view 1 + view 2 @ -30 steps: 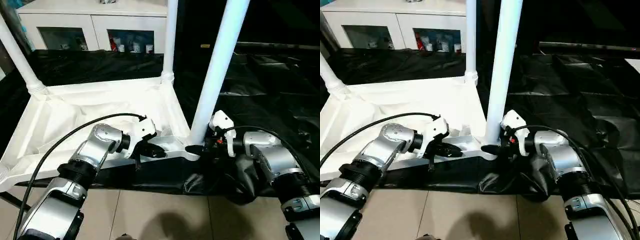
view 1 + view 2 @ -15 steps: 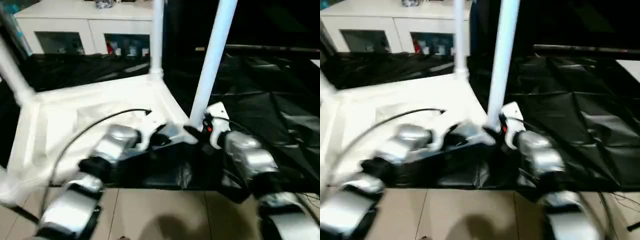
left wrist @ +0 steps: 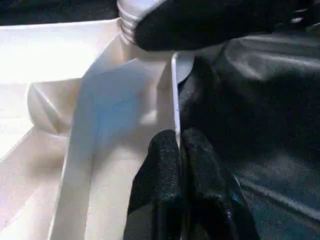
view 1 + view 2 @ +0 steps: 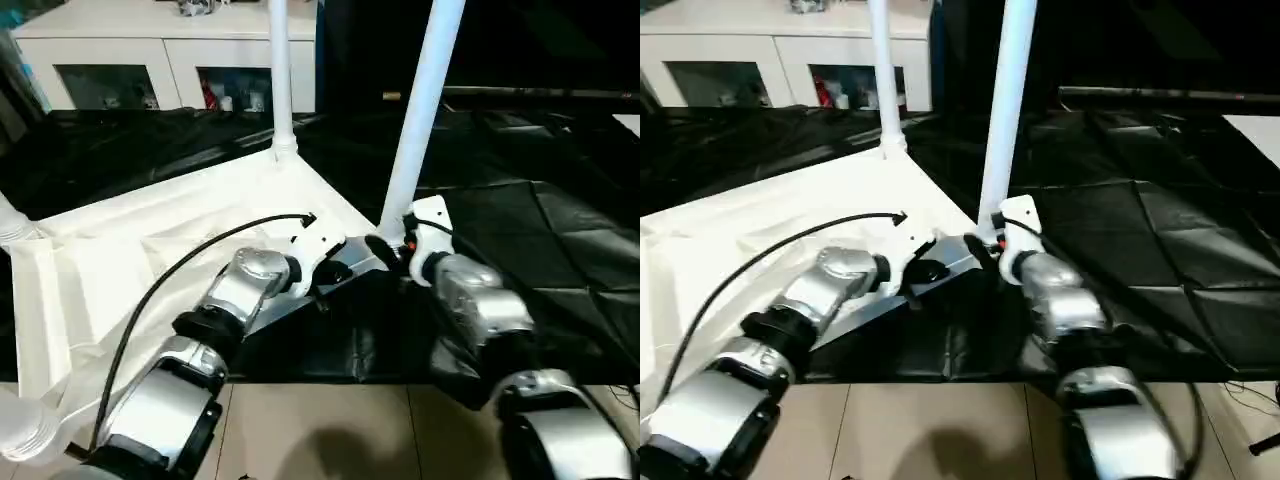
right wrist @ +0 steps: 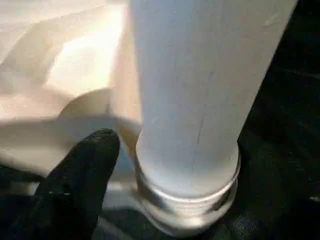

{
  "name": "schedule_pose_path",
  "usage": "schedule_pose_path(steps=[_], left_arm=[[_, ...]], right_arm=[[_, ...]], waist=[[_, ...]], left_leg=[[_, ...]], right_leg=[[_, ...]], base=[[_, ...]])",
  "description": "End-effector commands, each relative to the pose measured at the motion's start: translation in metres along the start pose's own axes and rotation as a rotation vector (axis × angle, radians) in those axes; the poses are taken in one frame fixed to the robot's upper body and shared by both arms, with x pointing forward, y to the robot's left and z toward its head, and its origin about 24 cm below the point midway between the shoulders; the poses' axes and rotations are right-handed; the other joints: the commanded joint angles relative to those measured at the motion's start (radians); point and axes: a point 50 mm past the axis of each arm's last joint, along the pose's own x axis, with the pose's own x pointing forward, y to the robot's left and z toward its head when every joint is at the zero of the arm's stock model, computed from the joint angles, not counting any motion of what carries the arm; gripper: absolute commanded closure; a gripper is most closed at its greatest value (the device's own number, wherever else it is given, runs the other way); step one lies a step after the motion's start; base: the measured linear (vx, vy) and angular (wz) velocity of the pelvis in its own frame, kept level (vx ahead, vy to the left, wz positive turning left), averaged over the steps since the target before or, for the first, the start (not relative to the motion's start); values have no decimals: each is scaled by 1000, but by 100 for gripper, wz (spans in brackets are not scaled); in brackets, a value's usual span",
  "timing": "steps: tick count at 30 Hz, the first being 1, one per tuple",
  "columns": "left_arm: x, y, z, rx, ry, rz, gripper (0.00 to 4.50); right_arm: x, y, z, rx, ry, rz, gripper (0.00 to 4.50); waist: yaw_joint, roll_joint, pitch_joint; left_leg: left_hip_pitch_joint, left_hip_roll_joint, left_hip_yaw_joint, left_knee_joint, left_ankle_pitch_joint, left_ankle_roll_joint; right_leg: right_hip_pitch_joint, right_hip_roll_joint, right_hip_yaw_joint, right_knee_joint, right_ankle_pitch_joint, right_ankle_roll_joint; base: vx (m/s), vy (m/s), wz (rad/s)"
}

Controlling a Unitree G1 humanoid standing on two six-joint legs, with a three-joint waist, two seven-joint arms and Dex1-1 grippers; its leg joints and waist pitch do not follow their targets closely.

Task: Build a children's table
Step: Rotate leg to tighten

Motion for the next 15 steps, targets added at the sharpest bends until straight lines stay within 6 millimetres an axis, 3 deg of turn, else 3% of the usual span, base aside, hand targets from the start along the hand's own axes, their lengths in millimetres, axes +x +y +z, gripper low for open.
schedule_pose_path(steps=[1, 8, 10, 14, 15], left_arm=[[-9, -4, -11, 62, 32, -118, 450], [-27, -9, -18, 91, 39, -313, 450], [-29, -8, -18, 98, 44, -320, 450], [-32, -7, -17, 98, 33, -321, 450], [-33, -8, -17, 97, 34, -326, 450]], right_arm=[[-9, 11, 2, -126, 28, 251, 64], [-38, -2, 0, -239, 95, 438, 64], [-40, -1, -1, -242, 108, 472, 64], [-43, 1, -2, -243, 113, 506, 64], [-43, 3, -2, -237, 112, 518, 81]], waist=[[7, -8, -61], [14, -2, -73], [18, -1, -69], [24, -4, -65], [24, -8, -65]], left_leg=[[5, 38, -18, -57, -114, 73], [2, 44, -16, -41, -50, 135], [3, 46, -16, -42, -74, 132], [7, 48, -14, -48, -126, 93], [6, 47, -13, -47, -127, 91]], right_leg=[[46, -84, 55, -68, 0, -226], [40, -77, 51, -42, 186, -279], [36, -79, 50, -45, 153, -285], [36, -81, 53, -53, 51, -275], [37, -82, 54, -54, 46, -273]], base=[[0, 0, 0], [0, 0, 0], [0, 0, 0], [0, 0, 0], [0, 0, 0]])
